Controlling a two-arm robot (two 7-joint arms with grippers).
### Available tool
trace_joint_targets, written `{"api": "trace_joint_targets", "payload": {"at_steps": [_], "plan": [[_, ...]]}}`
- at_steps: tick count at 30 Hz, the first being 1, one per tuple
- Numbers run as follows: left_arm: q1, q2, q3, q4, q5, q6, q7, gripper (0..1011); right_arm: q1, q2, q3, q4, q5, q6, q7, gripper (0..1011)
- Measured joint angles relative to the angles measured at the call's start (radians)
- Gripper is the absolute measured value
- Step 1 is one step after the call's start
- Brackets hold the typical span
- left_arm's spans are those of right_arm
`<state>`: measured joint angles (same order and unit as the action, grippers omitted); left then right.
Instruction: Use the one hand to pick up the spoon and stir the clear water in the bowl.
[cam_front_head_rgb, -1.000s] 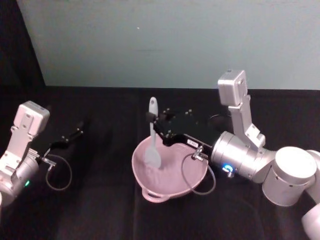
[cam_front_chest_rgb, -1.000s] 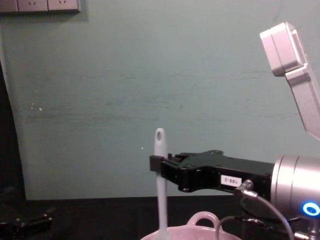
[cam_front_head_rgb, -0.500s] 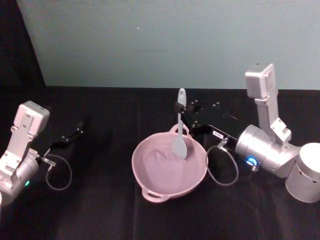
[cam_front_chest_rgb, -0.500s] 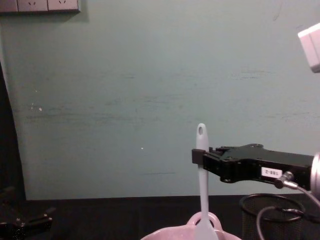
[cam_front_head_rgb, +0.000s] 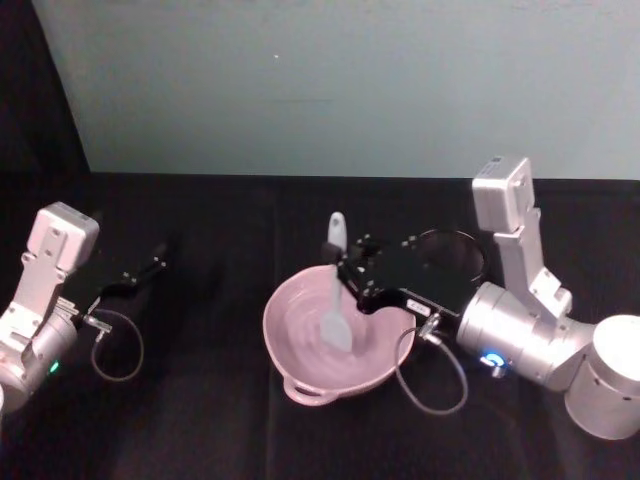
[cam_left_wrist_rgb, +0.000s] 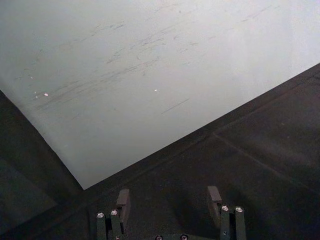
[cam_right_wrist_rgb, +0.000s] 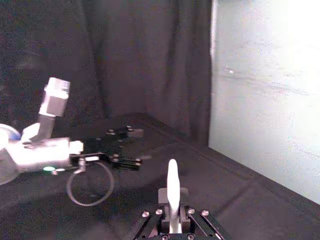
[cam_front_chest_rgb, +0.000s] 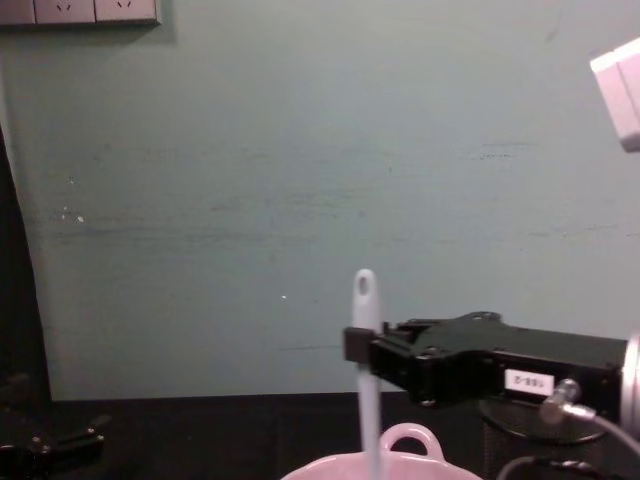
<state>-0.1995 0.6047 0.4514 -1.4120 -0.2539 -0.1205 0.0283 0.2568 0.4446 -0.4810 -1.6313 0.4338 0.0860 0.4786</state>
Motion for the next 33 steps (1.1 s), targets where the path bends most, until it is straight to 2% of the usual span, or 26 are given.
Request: {"api": "trace_joint_targets", "payload": {"at_steps": [8, 18, 25, 33], "plan": [[0.0, 0.0, 0.0, 0.0, 0.0, 0.0, 0.0, 1005, 0.008, -0.02, -0.028, -0.003, 0.0, -0.004, 0.011, 112], [0.0, 0.0, 0.0, 0.0, 0.0, 0.0, 0.0, 1005, 0.073, -0.059, -0.038, 0.109, 0.006, -0.019, 0.025, 112], [0.0, 0.0, 0.0, 0.0, 0.0, 0.0, 0.0, 1005, 0.103, -0.056, -0.013, 0.157, 0.006, -0.034, 0.018, 112], [0.0, 0.0, 0.0, 0.0, 0.0, 0.0, 0.0, 1005, 0.086, -0.022, 0.025, 0.133, -0.001, -0.037, -0.006, 112]]}}
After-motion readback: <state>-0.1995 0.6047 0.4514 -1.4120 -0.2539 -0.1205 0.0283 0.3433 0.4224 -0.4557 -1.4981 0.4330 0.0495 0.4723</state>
